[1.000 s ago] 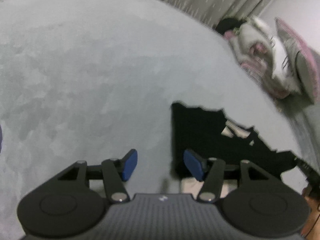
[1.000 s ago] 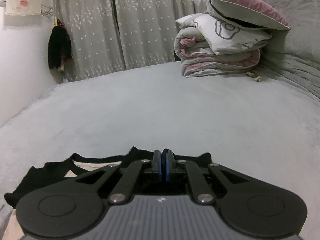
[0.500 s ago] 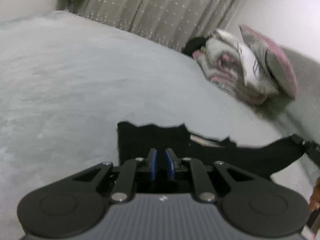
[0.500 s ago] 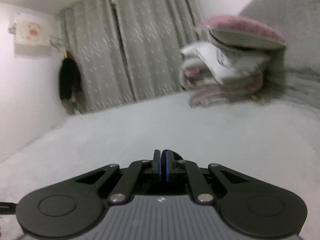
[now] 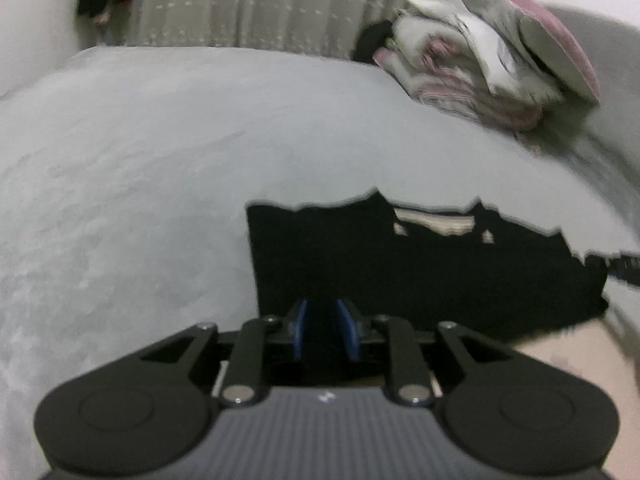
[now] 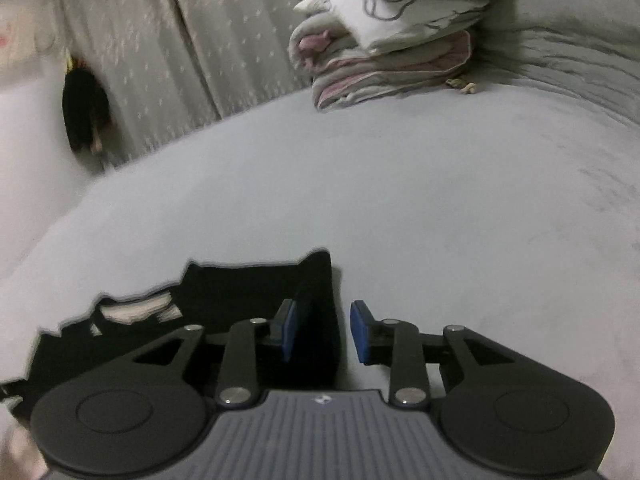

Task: Fold clothes
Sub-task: 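Lay the folded shirt flat and open both grippers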

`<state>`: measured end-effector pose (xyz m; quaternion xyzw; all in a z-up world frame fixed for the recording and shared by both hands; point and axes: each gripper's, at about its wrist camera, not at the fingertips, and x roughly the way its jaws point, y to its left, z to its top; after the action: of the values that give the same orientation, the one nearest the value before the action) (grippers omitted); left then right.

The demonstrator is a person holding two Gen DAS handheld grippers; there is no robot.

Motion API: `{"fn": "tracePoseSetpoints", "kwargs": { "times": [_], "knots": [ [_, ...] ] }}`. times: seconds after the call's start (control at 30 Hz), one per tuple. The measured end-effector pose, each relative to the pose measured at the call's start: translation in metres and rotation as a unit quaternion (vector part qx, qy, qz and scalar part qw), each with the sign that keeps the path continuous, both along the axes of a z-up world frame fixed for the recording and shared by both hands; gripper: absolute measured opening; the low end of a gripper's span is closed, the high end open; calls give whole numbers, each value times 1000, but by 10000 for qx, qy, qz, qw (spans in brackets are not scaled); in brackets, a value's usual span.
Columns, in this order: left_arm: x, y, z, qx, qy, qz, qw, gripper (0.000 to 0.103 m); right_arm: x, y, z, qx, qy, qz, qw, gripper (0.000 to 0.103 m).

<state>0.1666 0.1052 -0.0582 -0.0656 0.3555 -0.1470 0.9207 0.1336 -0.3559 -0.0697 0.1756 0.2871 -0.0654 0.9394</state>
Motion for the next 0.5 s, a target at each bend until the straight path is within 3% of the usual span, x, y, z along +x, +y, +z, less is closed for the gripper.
{"fn": "tracePoseSetpoints", "kwargs": {
  "times": [0.07,0.23,0.27,0.37,0.5],
  "knots": [
    [6,8,2,-185,-40,318,9993,21,3,-4,4,85,-112,-4,9999,30],
    [18,10,-11,-328,42,670,9972,21,17,13,0,-260,-52,291,9992,30],
    [19,6,-13,-242,29,649,9976,21,20,17,-5,-387,30,345,9986,30],
    [20,-5,-23,174,19,584,9981,21,28,30,-17,-828,231,463,9952,11],
    [17,-16,-28,651,-102,581,9961,28,29,42,-21,-1300,248,444,9902,11]
  ]
}}
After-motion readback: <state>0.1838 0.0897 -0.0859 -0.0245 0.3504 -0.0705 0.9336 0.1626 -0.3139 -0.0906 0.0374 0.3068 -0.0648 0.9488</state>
